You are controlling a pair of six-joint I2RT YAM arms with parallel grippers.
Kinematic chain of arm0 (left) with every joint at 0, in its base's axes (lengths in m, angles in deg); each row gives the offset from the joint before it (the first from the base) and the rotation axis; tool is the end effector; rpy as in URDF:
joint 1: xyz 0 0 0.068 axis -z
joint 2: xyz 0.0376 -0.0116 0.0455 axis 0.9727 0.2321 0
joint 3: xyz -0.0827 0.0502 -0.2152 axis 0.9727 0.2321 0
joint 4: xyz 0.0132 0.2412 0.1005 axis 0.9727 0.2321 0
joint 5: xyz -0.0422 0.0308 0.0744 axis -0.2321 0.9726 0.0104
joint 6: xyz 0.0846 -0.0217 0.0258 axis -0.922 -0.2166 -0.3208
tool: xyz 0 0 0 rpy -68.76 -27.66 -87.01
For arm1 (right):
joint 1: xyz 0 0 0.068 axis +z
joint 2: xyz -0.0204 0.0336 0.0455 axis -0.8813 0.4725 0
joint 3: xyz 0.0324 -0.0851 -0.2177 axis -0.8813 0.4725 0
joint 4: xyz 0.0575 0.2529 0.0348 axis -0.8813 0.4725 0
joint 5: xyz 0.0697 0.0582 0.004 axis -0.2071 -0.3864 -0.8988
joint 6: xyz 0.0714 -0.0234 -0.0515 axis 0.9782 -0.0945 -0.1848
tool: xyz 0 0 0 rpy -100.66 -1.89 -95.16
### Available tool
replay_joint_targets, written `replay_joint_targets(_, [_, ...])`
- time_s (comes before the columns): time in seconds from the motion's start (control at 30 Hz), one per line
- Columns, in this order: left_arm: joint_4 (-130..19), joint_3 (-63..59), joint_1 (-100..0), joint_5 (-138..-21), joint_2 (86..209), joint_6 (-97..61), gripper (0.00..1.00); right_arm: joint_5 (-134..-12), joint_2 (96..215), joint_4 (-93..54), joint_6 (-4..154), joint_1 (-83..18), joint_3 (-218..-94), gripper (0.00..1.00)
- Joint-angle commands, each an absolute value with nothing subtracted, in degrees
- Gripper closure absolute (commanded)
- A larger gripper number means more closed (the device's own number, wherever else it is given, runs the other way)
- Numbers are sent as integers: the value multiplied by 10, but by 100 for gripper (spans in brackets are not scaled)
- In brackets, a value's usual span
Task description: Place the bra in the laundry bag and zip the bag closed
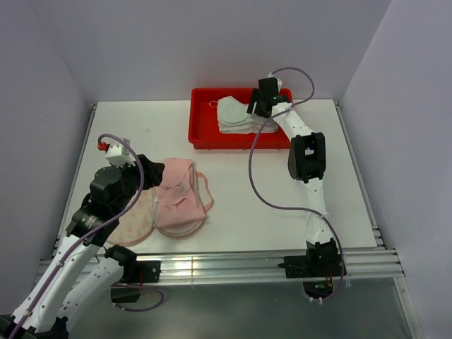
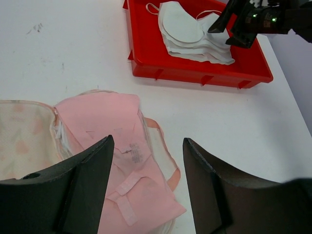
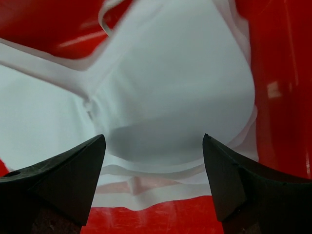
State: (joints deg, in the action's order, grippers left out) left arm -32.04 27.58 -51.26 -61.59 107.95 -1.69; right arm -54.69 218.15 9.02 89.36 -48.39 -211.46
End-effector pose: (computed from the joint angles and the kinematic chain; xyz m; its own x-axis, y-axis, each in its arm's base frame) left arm 0.2062 -0.0824 0.2975 -0.3236 -0.3637 -0.8735 0.1369 0.8955 -0.4236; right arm 0.5568 0.1176 0.1507 -0.6384 0.2150 -0.7391 0.1442 0.9766 0.1595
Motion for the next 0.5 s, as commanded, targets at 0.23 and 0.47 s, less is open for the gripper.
replay_joint_targets(0.23, [-358, 290, -513, -665, 1071, -25, 36, -638, 2205, 133, 1015, -506, -2096, 10])
replay_joint_targets(0.47, [-357, 292, -512, -667, 1060, -27, 37, -647, 2207, 110, 1038, -506, -2075, 57])
